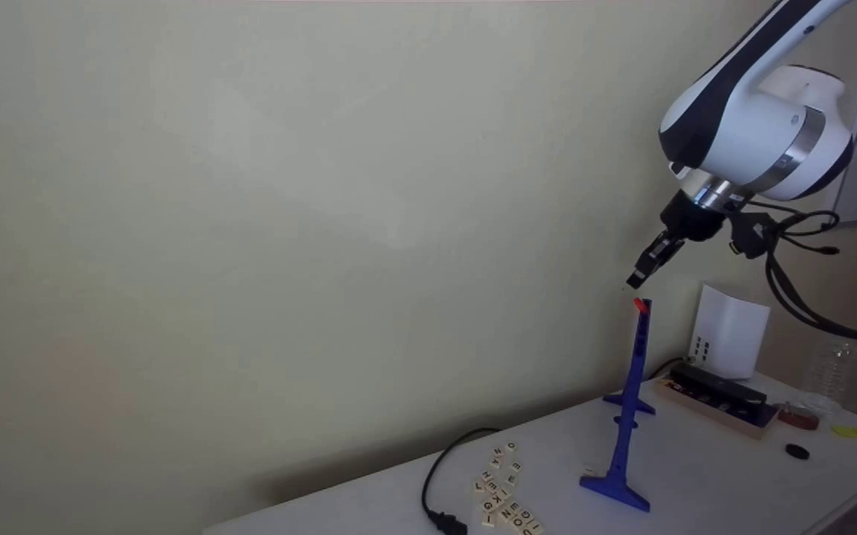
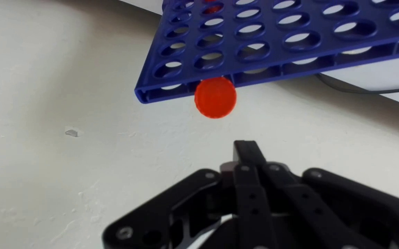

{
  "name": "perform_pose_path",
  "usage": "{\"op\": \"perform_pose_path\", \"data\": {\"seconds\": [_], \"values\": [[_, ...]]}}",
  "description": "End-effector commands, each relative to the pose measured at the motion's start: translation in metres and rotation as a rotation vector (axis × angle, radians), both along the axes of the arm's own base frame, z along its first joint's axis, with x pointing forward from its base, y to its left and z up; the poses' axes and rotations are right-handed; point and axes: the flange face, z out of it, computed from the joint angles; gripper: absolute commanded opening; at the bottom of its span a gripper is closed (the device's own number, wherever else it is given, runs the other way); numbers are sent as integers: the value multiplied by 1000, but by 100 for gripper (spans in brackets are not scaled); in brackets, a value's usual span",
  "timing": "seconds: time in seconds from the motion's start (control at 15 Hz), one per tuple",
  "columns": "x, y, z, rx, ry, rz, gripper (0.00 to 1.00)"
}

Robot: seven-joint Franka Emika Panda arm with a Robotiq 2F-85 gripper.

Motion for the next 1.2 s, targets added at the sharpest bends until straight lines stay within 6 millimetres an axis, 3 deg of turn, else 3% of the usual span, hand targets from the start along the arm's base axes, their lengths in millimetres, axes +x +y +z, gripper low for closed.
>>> {"op": "perform_pose_path", "data": {"seconds": [0.0,1.13], "values": [[10,1,-9,-16,27,13,0],[19,0,-23,-57,54,49,0]]}}
